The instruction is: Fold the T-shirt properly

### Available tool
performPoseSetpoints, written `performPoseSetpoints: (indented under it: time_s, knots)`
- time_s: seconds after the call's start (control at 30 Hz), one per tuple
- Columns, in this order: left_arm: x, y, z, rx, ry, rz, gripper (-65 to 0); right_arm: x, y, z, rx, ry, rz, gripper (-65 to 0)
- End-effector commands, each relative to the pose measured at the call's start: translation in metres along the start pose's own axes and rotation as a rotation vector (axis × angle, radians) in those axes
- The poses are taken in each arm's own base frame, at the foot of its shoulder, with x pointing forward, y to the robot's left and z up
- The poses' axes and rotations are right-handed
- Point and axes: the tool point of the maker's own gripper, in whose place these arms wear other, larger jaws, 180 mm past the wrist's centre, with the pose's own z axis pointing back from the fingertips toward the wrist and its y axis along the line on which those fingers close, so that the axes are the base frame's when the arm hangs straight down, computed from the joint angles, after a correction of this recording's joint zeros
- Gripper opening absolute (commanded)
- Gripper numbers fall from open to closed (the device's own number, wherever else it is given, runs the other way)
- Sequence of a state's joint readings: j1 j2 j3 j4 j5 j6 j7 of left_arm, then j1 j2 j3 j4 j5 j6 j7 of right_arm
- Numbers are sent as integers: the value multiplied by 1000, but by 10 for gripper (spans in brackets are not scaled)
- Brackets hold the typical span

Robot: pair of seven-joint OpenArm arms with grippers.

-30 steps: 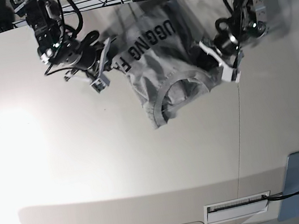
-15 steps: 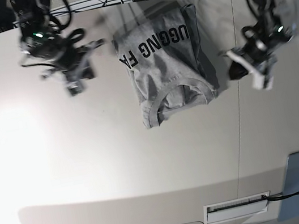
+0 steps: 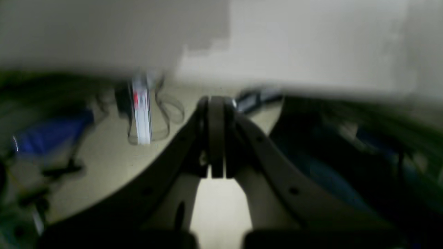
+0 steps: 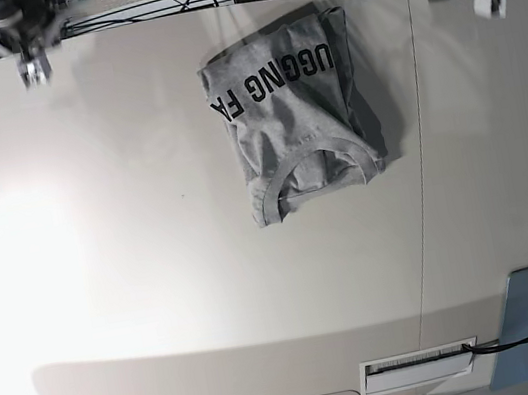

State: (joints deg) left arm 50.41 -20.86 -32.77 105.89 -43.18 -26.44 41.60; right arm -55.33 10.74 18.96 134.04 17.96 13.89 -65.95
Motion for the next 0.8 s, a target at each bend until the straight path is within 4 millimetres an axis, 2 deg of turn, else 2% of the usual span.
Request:
performPoseSetpoints:
  time_s: [0.0, 0.1, 0.17, 0.33, 0.4, 0.47, 0.53, 0.63, 0.77]
  knots:
    - [-11, -1, 6, -5, 9, 13, -650, -10, 2, 6, 4, 23, 9, -650]
    - [-64, -6, 8, -25, 107, 34, -650, -57, 2, 3, 22, 141, -8, -650]
    - [-99, -6, 5, -46, 172, 72, -650, -87, -2, -10, 26, 199, -44, -650]
    - [-184, 5, -15, -40, 321, 188, -650, -159, -24, -57, -25, 363, -110, -650]
    - [-220, 6, -26, -36, 410, 194, -650, -179, -29, -80, -30, 421, -132, -650]
    - [-246, 1, -38, -46, 465, 202, -650, -194, -30, -105, -14, 462, -151, -650]
    - [-262, -6, -53, -59, 489, 225, -635, -205, -28, -129, 12, 492, -167, -650]
    - [-275, -12, -78, -41, 527, 253, -556, -212, -18, -165, 85, 490, -208, -650]
    - [-269, -13, -117, 25, 579, 210, -541, -198, 1, -207, 168, 391, -314, -650]
